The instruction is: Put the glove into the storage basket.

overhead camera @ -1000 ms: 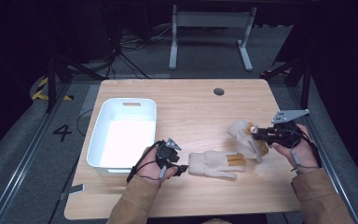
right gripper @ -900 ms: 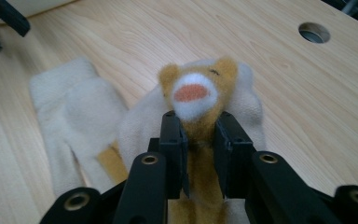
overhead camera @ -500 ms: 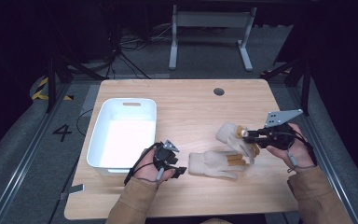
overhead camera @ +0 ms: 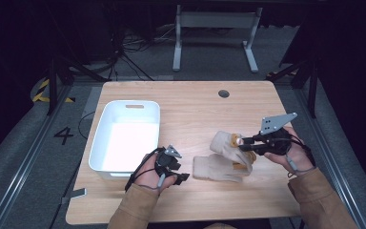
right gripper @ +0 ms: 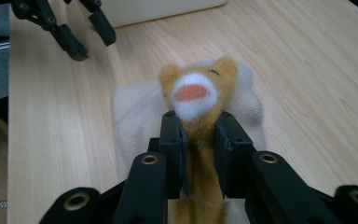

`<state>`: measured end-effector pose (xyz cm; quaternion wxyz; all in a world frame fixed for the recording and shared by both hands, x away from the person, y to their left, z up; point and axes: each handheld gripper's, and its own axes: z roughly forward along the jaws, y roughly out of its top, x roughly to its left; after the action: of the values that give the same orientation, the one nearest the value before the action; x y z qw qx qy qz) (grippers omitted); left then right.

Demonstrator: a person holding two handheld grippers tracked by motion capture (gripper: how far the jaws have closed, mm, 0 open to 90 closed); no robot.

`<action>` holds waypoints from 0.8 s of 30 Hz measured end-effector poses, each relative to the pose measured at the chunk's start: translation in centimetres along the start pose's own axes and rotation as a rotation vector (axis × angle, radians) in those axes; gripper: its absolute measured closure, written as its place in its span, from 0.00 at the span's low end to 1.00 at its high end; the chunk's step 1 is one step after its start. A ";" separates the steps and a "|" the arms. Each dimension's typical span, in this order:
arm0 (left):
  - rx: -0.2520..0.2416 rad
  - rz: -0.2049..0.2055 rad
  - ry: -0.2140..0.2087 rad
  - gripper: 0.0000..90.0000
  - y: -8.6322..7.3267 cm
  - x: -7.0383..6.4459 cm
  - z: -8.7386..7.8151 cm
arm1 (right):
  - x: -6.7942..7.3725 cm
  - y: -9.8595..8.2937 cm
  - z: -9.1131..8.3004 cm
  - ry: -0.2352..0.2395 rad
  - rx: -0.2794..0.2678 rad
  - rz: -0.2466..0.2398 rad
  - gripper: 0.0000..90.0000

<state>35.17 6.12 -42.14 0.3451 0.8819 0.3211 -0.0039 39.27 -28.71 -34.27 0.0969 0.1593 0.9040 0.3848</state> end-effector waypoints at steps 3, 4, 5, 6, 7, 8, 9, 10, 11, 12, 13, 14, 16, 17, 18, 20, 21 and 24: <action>0.003 0.002 0.000 0.55 0.0 0.0 0.0 | 0.2 0.1 0.3 0.024 0.001 -0.013 0.83; 0.005 0.003 -0.001 0.55 0.0 0.0 0.1 | 0.4 0.2 0.5 0.042 0.002 -0.021 0.83; 0.005 0.005 -0.002 0.55 0.0 0.0 0.1 | 0.4 0.2 0.5 0.042 0.002 -0.021 0.83; 0.007 0.010 -0.002 0.55 0.0 0.0 0.1 | 0.5 0.2 0.6 0.047 0.000 -0.027 0.83; 0.007 0.009 -0.003 0.55 0.0 -0.1 0.1 | 0.6 0.3 0.8 0.057 0.002 -0.031 0.83; 0.008 0.009 -0.004 0.55 0.0 -0.1 0.2 | 0.7 0.3 1.0 0.065 -0.001 -0.038 0.83; 0.008 0.010 -0.003 0.55 0.0 -0.1 0.2 | 1.0 0.4 1.3 0.077 -0.003 -0.053 0.83; 0.009 0.011 -0.003 0.55 0.1 -0.1 0.2 | 1.1 0.4 1.5 0.081 -0.002 -0.056 0.83; 0.010 0.011 -0.002 0.55 0.1 -0.1 0.2 | 1.1 0.5 1.7 0.090 0.001 -0.060 0.83; 0.009 0.009 -0.001 0.55 0.0 -0.1 0.3 | 1.1 0.5 1.7 0.090 0.001 -0.060 0.83; 0.011 0.009 0.000 0.55 0.1 -0.1 0.3 | 1.2 0.5 1.9 0.096 0.005 -0.063 0.83; 0.013 0.012 -0.001 0.55 0.1 -0.1 0.3 | 1.3 0.5 2.1 0.102 0.012 -0.066 0.83; 0.014 0.014 -0.003 0.55 0.1 -0.2 0.3 | 1.6 0.6 2.6 0.111 0.020 -0.076 0.83; 0.013 0.015 -0.003 0.55 0.1 -0.2 0.4 | 1.7 0.6 2.7 0.115 0.024 -0.076 0.83; 0.015 0.015 -0.004 0.55 0.1 -0.2 0.4 | 1.7 0.6 2.8 0.119 0.025 -0.081 0.83; 0.016 0.016 -0.005 0.55 0.1 -0.2 0.5 | 2.0 0.7 3.2 0.133 0.033 -0.089 0.83; 0.020 0.017 -0.006 0.55 0.1 -0.3 0.5 | 2.1 0.7 3.4 0.136 0.033 -0.092 0.83; 0.023 0.021 -0.007 0.55 0.1 -0.3 0.6 | 2.2 0.6 4.2 0.166 0.057 -0.098 0.83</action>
<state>35.12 5.50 -42.45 0.3363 0.8890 0.3108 -0.0069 38.57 -24.74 -36.81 0.0358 0.0852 0.9262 0.3654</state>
